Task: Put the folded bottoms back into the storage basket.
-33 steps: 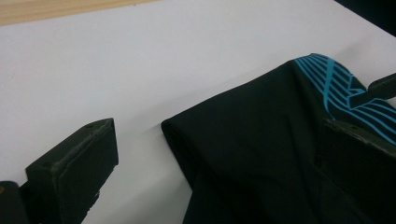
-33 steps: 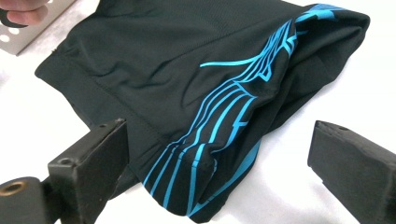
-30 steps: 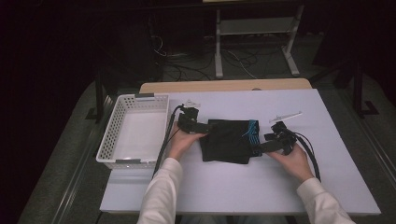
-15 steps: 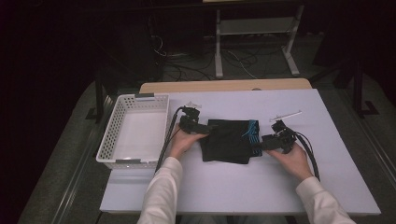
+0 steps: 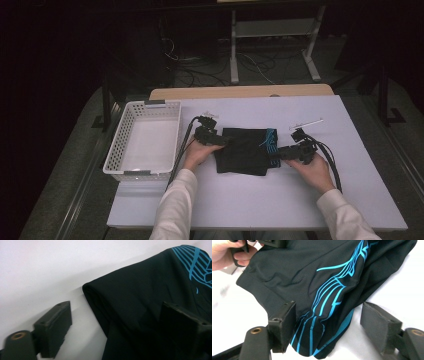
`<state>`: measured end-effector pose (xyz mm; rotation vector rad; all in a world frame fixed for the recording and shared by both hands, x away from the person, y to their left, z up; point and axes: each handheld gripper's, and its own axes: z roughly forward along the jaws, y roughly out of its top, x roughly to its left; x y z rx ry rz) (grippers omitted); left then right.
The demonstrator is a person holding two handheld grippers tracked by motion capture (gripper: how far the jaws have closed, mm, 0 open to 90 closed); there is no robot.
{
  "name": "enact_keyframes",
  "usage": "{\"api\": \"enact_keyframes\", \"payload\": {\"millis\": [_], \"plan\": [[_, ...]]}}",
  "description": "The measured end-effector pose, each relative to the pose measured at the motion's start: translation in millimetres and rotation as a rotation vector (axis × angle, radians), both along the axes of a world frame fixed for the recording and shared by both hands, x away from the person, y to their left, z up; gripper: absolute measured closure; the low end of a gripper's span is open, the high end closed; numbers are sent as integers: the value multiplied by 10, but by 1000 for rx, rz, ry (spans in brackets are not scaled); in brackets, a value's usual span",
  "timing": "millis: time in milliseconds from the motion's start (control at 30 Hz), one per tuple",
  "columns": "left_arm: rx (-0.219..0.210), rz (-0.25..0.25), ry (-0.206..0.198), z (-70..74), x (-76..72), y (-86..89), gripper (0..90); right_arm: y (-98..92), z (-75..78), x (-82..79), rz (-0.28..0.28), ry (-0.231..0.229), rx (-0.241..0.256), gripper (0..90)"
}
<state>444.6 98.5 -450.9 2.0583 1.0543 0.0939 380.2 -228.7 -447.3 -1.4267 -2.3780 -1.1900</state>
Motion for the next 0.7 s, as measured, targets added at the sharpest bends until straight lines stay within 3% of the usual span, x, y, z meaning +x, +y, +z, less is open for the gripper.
{"api": "enact_keyframes", "payload": {"millis": [200, 233, 267, 300, 333, 500, 567, 700], "plan": [[-4, -1, 15, 15, 9, 6, 239, 34, -4, 18, 14, 21, 10, 361], [-5, -3, 17, 17, 6, 0, 331, 53, -6, 27, 18, 32, 15, 419], [-8, -9, 21, 19, 4, -8, 331, 53, -6, 27, 18, 32, 15, 419], [-13, -12, 25, 18, 0, -18, 438, 74, -14, 34, 26, 39, 19, 484], [-17, -14, 33, 17, -2, -27, 438, 74, -14, 34, 26, 39, 19, 484], [-54, -5, 105, 2, 13, -36, 698, 128, 7, 28, 38, 46, 19, 686], [-65, 2, 119, 0, 14, -35, 750, 149, 27, 26, 41, 47, 5, 724], [-37, -5, 102, 29, 4, -56, 779, 163, 60, 9, 43, 45, -10, 757]]}}
